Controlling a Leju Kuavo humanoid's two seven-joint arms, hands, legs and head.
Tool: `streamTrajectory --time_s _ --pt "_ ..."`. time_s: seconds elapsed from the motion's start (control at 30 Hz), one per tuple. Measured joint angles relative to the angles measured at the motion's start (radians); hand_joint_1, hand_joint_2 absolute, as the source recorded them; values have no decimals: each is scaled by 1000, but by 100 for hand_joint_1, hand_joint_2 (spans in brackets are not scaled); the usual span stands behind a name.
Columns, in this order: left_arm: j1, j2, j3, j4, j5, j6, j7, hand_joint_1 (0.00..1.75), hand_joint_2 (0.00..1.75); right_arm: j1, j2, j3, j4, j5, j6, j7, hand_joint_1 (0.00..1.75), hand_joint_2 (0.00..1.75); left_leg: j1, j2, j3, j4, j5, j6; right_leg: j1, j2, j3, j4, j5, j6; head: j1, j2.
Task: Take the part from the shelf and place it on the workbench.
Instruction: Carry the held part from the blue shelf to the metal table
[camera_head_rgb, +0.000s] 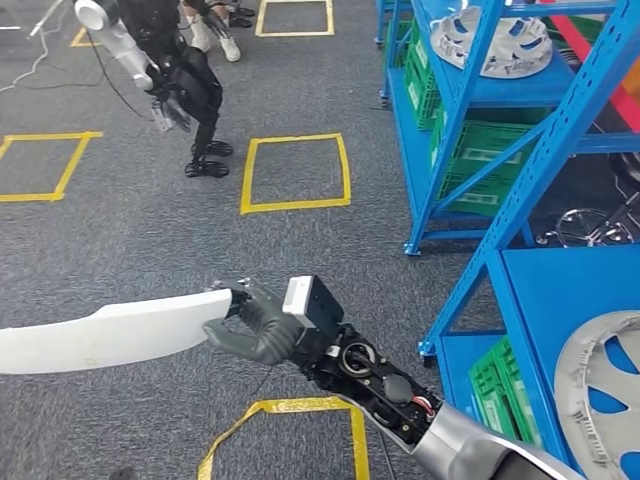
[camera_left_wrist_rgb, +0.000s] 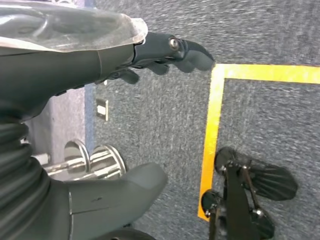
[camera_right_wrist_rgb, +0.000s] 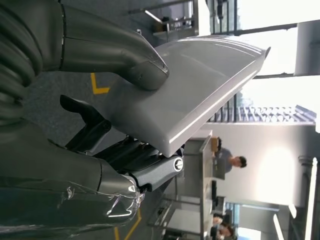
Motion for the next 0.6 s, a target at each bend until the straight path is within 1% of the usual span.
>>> streamTrajectory --time_s 0.03,0.07,0.1,0.13,0.17,0.2,0.23,0.27,0.3,0.33,0.37,0.4,0.43,0.47,0.5,0.53,0.57,0.6 --pt "-1 -1 0 0 1 0 0 0 175 -2 2 1 3 0 3 -2 175 175 -1 32 -31 64 -34 -4 1 -13 1 -3 2 -3 -1 0" --pt "-3 -1 0 0 1 0 0 0 175 -4 4 1 6 0 4 -3 175 175 0 49 -66 139 -68 -8 3 -27 0 -4 2 -4 -1 0" --pt "-4 -1 0 0 1 0 0 0 175 -5 5 2 10 0 5 -4 175 175 1 57 -96 201 -91 -12 4 -41 -1 -3 1 -4 -2 0" --pt "-3 -1 0 0 1 0 0 0 175 -5 5 3 15 0 5 -4 175 175 2 60 -110 232 -97 -15 5 -54 -2 -3 1 -5 -2 0" --pt "-2 -2 0 0 1 0 0 0 175 -5 5 4 19 0 5 -4 175 175 2 64 -102 220 -83 -17 5 -67 -3 -2 0 -4 -2 0" --pt "-1 -1 0 0 1 0 0 0 175 -6 6 6 22 0 5 -4 175 175 3 71 -72 165 -53 -18 4 -78 -2 -1 -2 -2 -2 0" --pt "0 -1 0 0 1 0 0 0 175 -7 7 7 25 0 5 -4 175 175 3 89 -27 86 -19 -17 5 -88 -2 0 -4 1 -2 0" --pt "-1 0 0 0 1 0 0 0 175 -9 9 8 26 0 5 -4 175 175 0 109 14 12 7 -14 8 -97 -1 2 -7 5 -2 0" --pt "-3 1 0 0 0 1 0 0 175 -12 10 9 28 1 4 -4 175 175 -3 123 41 -40 23 -7 12 -105 -1 4 -10 9 0 0" --pt "-4 1 0 0 -2 1 -1 0 175 -15 12 10 30 1 3 -4 175 175 -6 130 53 -64 28 0 15 -112 0 6 -13 14 1 0" --pt "-5 2 0 0 -3 2 -1 0 175 -17 13 11 31 2 2 -4 175 175 -9 124 52 -68 27 8 16 -120 2 6 -14 18 2 0" --pt "-5 3 0 0 -6 3 -2 0 175 -18 14 12 33 3 -1 -3 175 175 -8 111 51 -68 29 16 16 -129 4 6 -16 23 4 0" --pt "-5 3 0 0 -8 3 -2 0 175 -19 14 13 34 4 -3 -3 175 175 -6 102 51 -69 30 21 14 -128 5 10 -22 29 4 0" --pt "-6 3 0 0 -10 3 -2 0 175 -20 14 13 34 4 -5 -3 175 175 -4 93 52 -71 31 27 12 -116 -1 28 -36 35 4 0" --pt "-7 3 0 0 -13 3 -1 0 175 -22 14 14 35 5 -8 -3 175 175 -2 85 53 -73 33 33 9 -96 -16 66 -61 40 4 0" --pt "-9 4 0 0 -15 3 1 0 175 -23 14 14 35 6 -10 -2 175 175 -2 76 53 -73 34 37 6 -70 -43 129 -95 43 5 0" --pt "-11 4 0 0 -17 2 2 0 175 -23 14 14 37 7 -12 0 175 175 -2 67 52 -73 34 40 5 -49 -79 206 -131 45 5 0" --pt "-13 4 0 0 -19 2 4 0 175 -21 14 15 39 8 -13 1 175 175 -3 57 51 -73 34 42 4 -39 -113 277 -158 46 6 0"
